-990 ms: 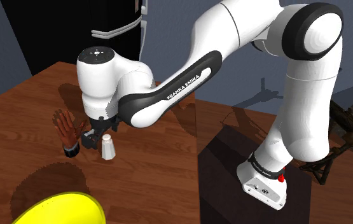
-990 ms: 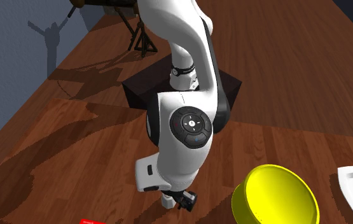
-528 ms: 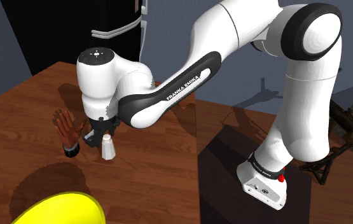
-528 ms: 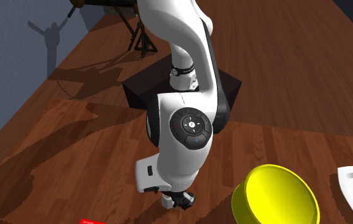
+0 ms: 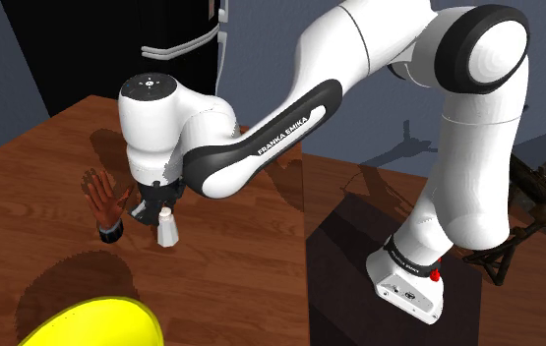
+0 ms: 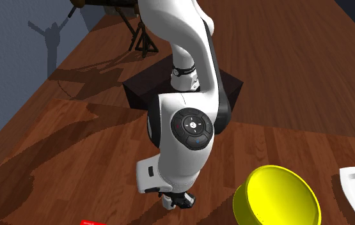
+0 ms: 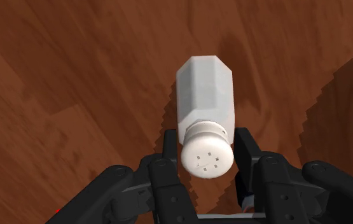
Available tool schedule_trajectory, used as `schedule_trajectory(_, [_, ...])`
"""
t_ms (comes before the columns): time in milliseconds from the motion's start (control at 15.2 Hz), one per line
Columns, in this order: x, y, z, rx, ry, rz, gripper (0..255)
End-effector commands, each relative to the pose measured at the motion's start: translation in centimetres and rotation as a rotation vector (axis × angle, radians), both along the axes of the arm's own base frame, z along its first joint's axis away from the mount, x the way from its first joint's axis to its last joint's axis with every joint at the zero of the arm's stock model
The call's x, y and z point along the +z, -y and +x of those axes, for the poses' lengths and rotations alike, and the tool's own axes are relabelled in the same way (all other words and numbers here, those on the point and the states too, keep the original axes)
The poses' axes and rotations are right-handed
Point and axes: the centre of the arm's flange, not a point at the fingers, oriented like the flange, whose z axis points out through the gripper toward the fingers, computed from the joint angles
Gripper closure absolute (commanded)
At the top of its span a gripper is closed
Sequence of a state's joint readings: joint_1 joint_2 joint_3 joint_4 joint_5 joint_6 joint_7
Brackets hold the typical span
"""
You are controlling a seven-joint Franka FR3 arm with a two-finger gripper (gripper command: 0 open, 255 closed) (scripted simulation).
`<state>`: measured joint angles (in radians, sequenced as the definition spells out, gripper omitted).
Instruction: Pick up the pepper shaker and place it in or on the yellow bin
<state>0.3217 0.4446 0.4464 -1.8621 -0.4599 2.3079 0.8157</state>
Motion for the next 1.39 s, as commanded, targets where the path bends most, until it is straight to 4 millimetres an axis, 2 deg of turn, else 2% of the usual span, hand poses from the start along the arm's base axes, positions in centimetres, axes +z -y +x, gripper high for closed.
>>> schedule_trajectory(0, [0.0, 0.0, 0.0, 0.0, 0.0, 0.0, 255])
schedule_trajectory(1320, [10.5, 0.0, 0.0, 0.0, 0.0, 0.0, 255])
